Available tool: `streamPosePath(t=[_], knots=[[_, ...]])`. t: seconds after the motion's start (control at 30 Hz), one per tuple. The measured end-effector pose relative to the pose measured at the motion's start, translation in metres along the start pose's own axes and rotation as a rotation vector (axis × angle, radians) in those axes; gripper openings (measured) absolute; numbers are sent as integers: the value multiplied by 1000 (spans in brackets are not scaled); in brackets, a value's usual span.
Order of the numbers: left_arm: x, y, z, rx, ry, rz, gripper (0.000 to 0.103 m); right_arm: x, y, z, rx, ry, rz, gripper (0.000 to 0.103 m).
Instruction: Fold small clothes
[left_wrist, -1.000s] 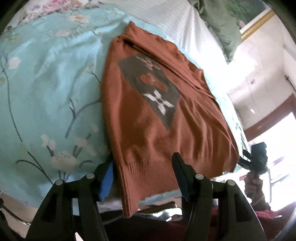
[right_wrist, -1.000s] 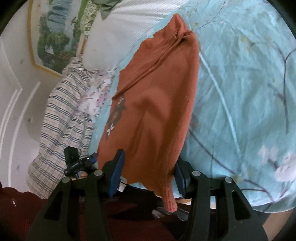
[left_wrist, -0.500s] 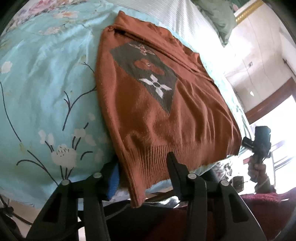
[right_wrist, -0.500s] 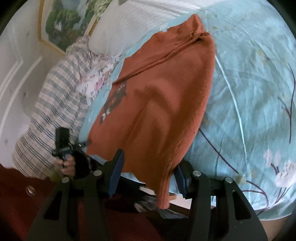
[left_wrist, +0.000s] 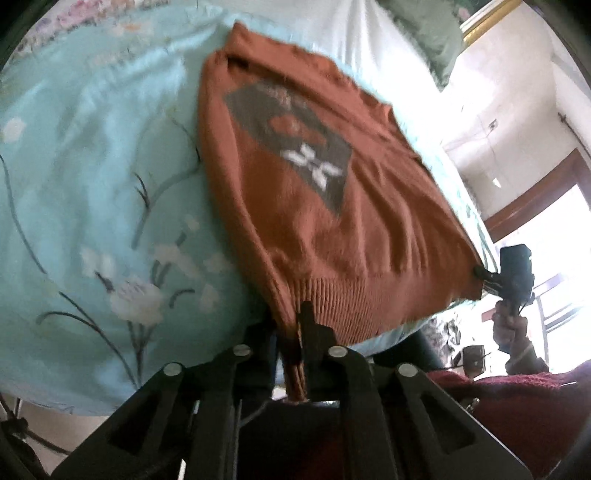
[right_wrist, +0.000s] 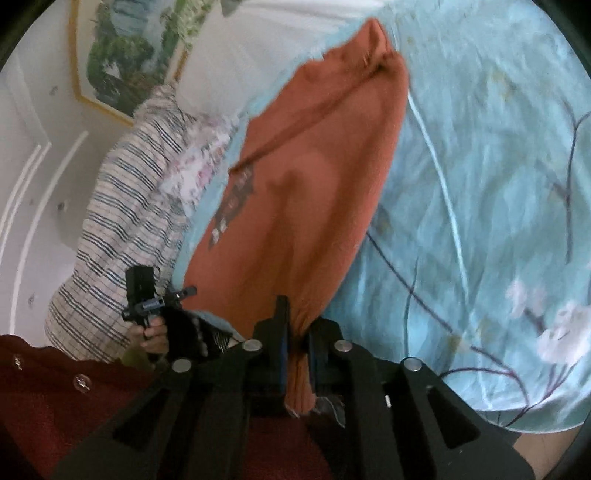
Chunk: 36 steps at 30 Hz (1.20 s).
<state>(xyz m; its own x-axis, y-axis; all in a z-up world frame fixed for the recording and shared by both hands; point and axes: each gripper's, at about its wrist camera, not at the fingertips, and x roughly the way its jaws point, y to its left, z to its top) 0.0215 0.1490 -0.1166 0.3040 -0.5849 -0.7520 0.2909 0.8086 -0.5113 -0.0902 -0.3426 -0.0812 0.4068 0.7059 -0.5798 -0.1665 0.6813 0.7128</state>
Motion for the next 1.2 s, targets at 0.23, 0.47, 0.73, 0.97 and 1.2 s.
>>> streamPosePath(t=[0.23,0.47,0.73,0.97,1.2], knots=[[-2,-12,-3,43,-51,20,5,-5,11,-1,-6,-54,106,8],[-64,-25,11,-24,-304,-74,4,-35,33,28,-21,-183,254,7],[-71,-49,90,49,-440,-75,4,-34,39,109,-65,-286,189,7],[-45,-47,192,37,-525,4,4,-21,30,211,-117,-340,30,7],[-1,-24,294,9,-534,129,4,21,-3,310,-91,-337,-150,7]])
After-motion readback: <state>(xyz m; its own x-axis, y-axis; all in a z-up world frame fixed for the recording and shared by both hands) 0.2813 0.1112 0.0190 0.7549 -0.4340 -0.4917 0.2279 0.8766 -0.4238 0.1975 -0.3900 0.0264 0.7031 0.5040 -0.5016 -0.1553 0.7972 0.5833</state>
